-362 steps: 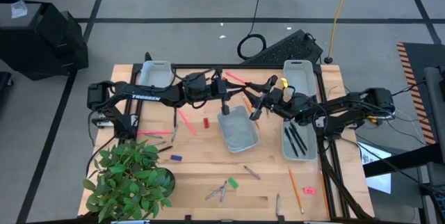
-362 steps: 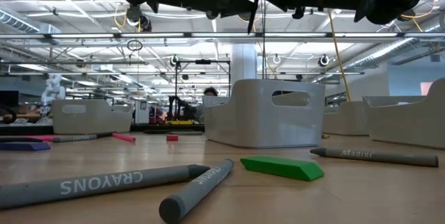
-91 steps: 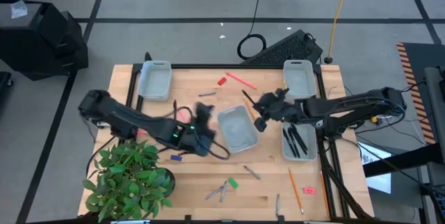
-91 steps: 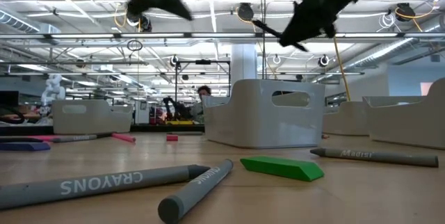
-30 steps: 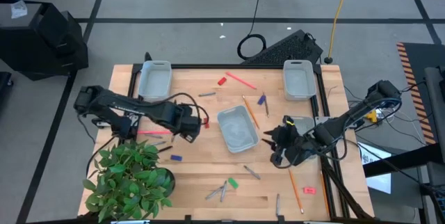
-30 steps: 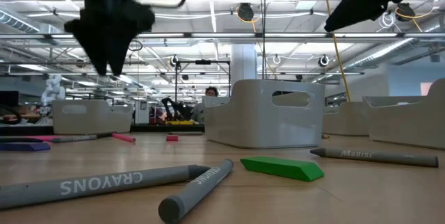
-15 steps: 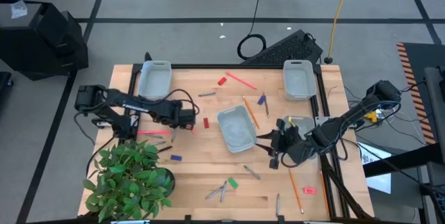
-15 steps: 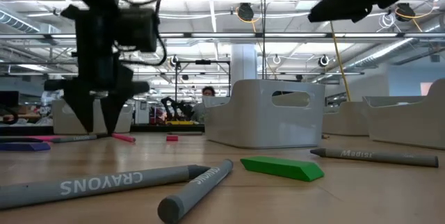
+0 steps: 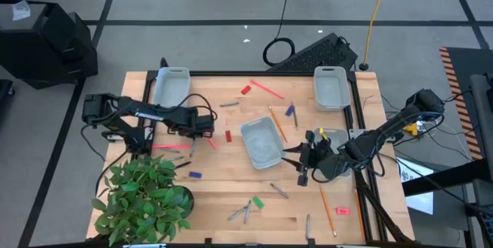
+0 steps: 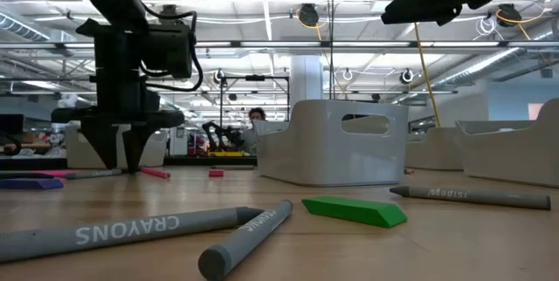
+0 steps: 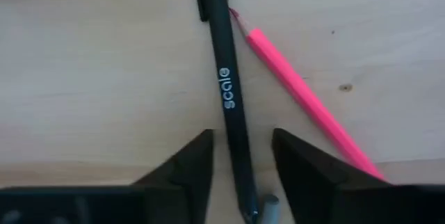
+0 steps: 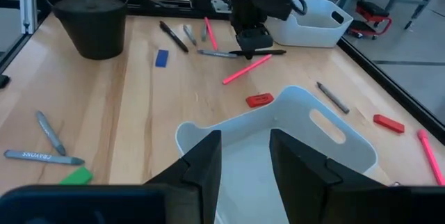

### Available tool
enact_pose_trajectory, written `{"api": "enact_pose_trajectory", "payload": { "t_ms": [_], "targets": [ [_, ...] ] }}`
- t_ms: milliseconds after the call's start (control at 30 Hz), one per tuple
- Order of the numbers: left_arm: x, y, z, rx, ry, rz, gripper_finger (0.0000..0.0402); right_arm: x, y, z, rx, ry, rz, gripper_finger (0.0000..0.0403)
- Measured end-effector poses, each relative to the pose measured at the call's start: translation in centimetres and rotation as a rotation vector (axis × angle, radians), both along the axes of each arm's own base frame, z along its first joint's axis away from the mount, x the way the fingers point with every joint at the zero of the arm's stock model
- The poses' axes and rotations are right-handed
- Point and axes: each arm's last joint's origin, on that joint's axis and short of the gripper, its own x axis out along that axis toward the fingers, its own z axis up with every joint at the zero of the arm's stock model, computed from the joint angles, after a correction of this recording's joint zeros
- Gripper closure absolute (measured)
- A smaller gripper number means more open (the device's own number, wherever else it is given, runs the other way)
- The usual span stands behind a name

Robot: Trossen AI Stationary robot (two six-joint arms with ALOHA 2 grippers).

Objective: Sort crayons/erasers/pens/pencils in bins
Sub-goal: Put the black pen into the bottom right gray bin

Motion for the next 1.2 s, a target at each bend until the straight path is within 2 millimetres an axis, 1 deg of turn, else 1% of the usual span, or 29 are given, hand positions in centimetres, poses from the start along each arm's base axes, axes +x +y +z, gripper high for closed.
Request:
{"api": "enact_pose_trajectory", "payload": {
  "t_ms": [133, 200, 300, 400, 467, 533, 600, 667, 700, 767, 833, 900, 1000, 1100, 1200],
  "targets": [
    [-0.2, 0.2, -0.2, -0.03, -0.001, 0.006, 0.0345, 0.0, 0.2, -0.1, 0.035, 0.028, 0.073, 0.0287],
    [-0.5, 0.2, -0.4, -0.034, 0.006, 0.012, 0.0375, 0.0, 0.4, -0.2, 0.063, 0.044, 0.128, 0.0287],
    [-0.8, 0.2, -0.7, -0.035, 0.011, 0.019, 0.0381, -0.1, 0.6, -0.2, 0.096, 0.057, 0.174, 0.0287],
    [-0.9, 0.2, -0.6, -0.036, 0.018, 0.011, 0.0362, 0.0, 0.6, 0.0, 0.102, 0.046, 0.173, 0.0287],
    [-1.0, 0.0, -0.1, -0.034, 0.018, -0.016, 0.0354, 0.0, 0.6, 0.0, 0.104, 0.037, 0.174, 0.0287],
    [-1.0, -0.1, 0.8, -0.013, 0.013, -0.056, 0.0354, 0.2, 0.6, 0.2, 0.107, 0.014, 0.176, 0.0287],
    [-1.2, -0.3, 2.1, 0.017, -0.008, -0.11, 0.0364, 0.4, 0.5, 0.4, 0.1, -0.007, 0.172, 0.0286],
    [-0.6, -0.4, 3.8, 0.083, -0.109, -0.171, 0.0378, 0.7, 0.3, 0.3, 0.085, -0.046, 0.156, 0.0286],
    [-0.6, -0.6, 4.4, 0.117, -0.137, -0.203, 0.0382, 0.9, 0.2, 0.1, 0.075, -0.069, 0.15, 0.0286],
    [-1.1, -1.2, 5.6, 0.168, -0.186, -0.282, 0.0382, 1.3, 0.0, -0.2, 0.057, -0.124, 0.157, 0.0281],
    [-0.7, -1.9, 7.2, 0.251, -0.309, -0.355, 0.0381, 1.8, -0.3, -0.6, 0.047, -0.173, 0.15, 0.027],
    [-0.5, -2.7, 8.5, 0.333, -0.402, -0.432, 0.0372, 2.7, -0.7, -0.6, 0.052, -0.239, 0.125, 0.0256],
    [0.6, -4.0, 10.2, 0.463, -0.561, -0.553, 0.0363, 4.0, -1.6, -0.9, 0.044, -0.312, 0.081, 0.0238],
    [2.0, -5.0, 11.6, 0.595, -0.69, -0.69, 0.0361, 5.5, -2.5, -1.1, 0.038, -0.365, 0.031, 0.0229],
    [3.4, -6.0, 12.3, 0.765, -0.721, -0.865, 0.0368, 7.0, -3.6, -1.1, 0.054, -0.432, -0.03, 0.0228]
  ]
}}
